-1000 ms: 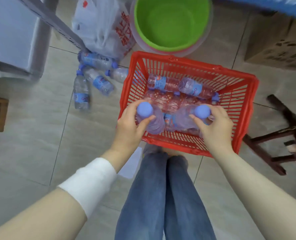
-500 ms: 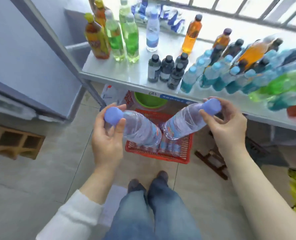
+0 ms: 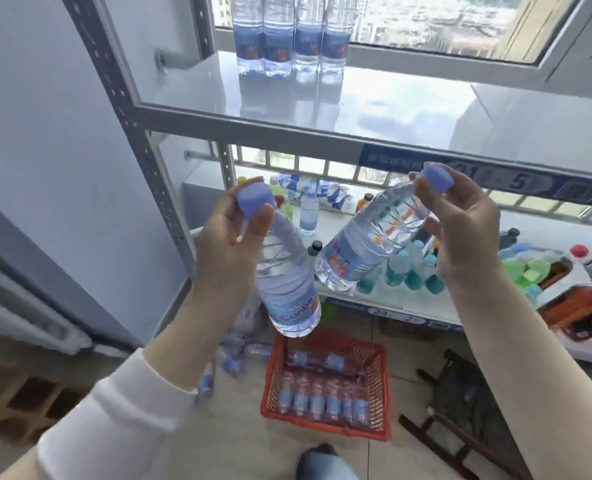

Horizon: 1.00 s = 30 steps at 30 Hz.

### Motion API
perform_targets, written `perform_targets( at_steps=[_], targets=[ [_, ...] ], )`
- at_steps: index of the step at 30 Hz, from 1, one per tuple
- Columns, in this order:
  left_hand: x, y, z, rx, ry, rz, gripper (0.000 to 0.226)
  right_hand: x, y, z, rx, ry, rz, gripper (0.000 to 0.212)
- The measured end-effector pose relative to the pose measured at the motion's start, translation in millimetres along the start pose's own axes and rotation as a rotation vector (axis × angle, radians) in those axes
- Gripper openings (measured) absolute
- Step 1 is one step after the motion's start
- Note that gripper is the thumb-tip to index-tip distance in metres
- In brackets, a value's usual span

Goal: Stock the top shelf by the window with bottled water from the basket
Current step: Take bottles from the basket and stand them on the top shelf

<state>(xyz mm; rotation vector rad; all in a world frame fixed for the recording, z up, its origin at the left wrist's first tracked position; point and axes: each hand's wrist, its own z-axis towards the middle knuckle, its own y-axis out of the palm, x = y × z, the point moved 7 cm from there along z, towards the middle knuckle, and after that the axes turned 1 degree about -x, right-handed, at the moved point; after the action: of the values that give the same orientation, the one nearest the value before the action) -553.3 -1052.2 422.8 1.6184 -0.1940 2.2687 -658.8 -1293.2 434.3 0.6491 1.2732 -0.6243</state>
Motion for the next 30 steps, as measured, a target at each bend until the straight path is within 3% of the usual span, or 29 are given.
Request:
perform_targets(
  at_steps=[5,12,21,30],
  targets=[
    [38,17,63,-0.026,0.083,-0.057,0.048,-41,16,47,0.042,-0.054,0.062,0.014],
    [57,57,155,-0.077,0.133,-0.116,0.007,-72,37,139,0.022,-0.152,0.122,0.018],
    [65,97,265,-0.127,0.169,0.0,0.018,-91,71,243,-0.031,-0.229,0.095,0.032],
    [38,112,361,-0.235,0.192,0.053,0.02,-88,105,318,0.007,-0.263,0.028,0.025]
  ],
)
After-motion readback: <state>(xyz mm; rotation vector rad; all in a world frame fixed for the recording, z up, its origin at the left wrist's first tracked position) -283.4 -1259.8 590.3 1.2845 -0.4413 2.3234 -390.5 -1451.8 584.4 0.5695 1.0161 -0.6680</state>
